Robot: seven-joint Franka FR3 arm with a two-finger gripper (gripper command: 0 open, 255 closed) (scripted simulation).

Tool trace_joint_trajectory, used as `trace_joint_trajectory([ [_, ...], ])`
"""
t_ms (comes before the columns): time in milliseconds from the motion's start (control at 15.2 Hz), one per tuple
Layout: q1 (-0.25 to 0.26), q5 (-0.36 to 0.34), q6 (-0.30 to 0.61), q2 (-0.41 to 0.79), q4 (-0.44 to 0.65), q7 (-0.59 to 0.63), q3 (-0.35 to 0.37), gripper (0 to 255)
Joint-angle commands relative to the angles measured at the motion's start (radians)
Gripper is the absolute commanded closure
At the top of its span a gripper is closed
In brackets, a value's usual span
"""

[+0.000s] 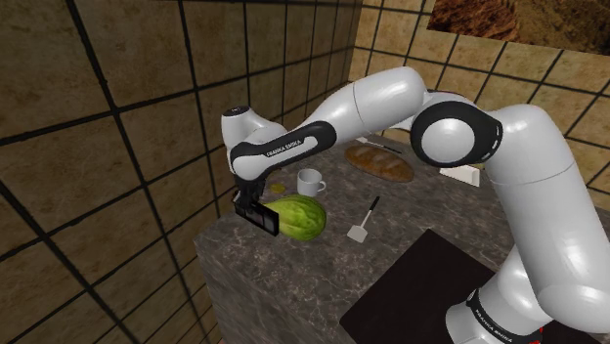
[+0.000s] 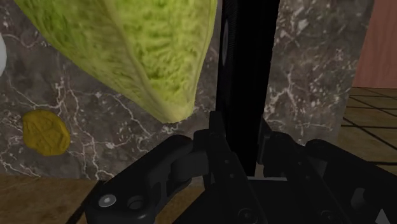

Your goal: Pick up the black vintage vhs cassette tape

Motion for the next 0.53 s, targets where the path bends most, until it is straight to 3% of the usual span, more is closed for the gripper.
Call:
trace_joint_trajectory([
  [0,-0.001,0.003,-0.017,-0.016,0.001,-0.001,0.003,255],
  [462,-0.003,0.011,-0.064,-0.052,0.013,-0.007,0.008,255],
])
